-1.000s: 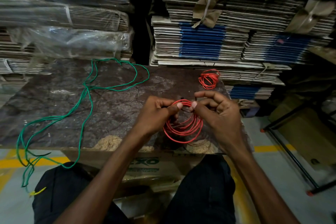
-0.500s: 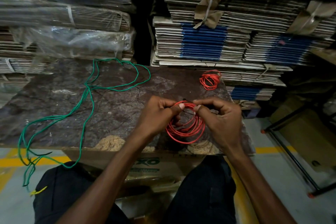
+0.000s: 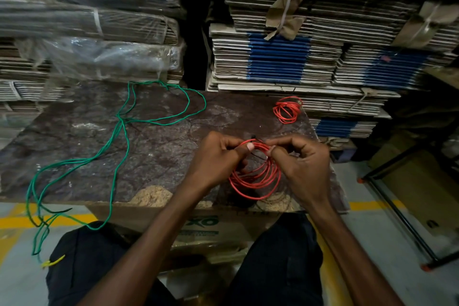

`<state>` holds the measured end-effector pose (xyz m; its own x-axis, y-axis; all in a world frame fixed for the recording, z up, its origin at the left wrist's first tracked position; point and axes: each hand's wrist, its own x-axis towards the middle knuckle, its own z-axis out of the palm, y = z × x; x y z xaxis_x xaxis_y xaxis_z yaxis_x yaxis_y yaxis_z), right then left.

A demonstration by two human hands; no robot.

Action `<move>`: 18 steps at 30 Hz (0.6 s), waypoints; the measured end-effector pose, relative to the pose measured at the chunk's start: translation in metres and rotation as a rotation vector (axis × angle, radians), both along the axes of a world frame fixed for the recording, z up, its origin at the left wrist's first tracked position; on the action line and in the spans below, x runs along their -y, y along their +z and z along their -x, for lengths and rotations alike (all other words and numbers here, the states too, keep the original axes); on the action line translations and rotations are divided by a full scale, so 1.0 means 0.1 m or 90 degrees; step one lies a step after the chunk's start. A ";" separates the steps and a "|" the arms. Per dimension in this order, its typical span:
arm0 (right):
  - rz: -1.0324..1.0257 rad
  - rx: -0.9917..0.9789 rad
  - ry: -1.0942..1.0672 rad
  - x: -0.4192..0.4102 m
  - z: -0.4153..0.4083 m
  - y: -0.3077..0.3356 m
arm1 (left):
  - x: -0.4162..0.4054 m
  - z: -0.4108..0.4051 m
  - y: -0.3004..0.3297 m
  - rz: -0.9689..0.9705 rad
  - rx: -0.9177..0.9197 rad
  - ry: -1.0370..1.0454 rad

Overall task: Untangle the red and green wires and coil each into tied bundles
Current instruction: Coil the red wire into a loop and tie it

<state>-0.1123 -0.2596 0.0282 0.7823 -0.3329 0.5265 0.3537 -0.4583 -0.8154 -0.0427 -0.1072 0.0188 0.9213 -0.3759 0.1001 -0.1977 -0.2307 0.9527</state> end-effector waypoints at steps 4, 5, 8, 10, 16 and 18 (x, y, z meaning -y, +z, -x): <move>0.007 -0.014 -0.001 0.01 -0.01 0.00 | -0.02 -0.01 -0.02 -0.024 0.046 -0.014; 0.005 -0.019 -0.002 0.01 -0.01 0.00 | -0.02 -0.01 -0.02 -0.035 0.057 -0.016; 0.007 -0.033 0.006 0.01 -0.02 0.01 | -0.02 -0.01 -0.02 -0.066 0.090 -0.028; 0.019 -0.050 0.015 0.03 -0.02 0.01 | -0.03 0.00 -0.01 -0.097 0.114 -0.032; 0.074 -0.081 0.038 0.08 -0.05 0.00 | -0.03 0.01 -0.02 -0.179 0.207 -0.028; 0.080 -0.092 0.065 0.12 -0.07 0.01 | -0.03 0.00 -0.02 -0.193 0.229 -0.031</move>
<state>-0.1055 -0.2712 0.0289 0.8791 -0.1872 0.4384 0.2868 -0.5268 -0.8001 -0.0432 -0.1041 0.0164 0.8290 -0.4790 0.2885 -0.5199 -0.4705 0.7130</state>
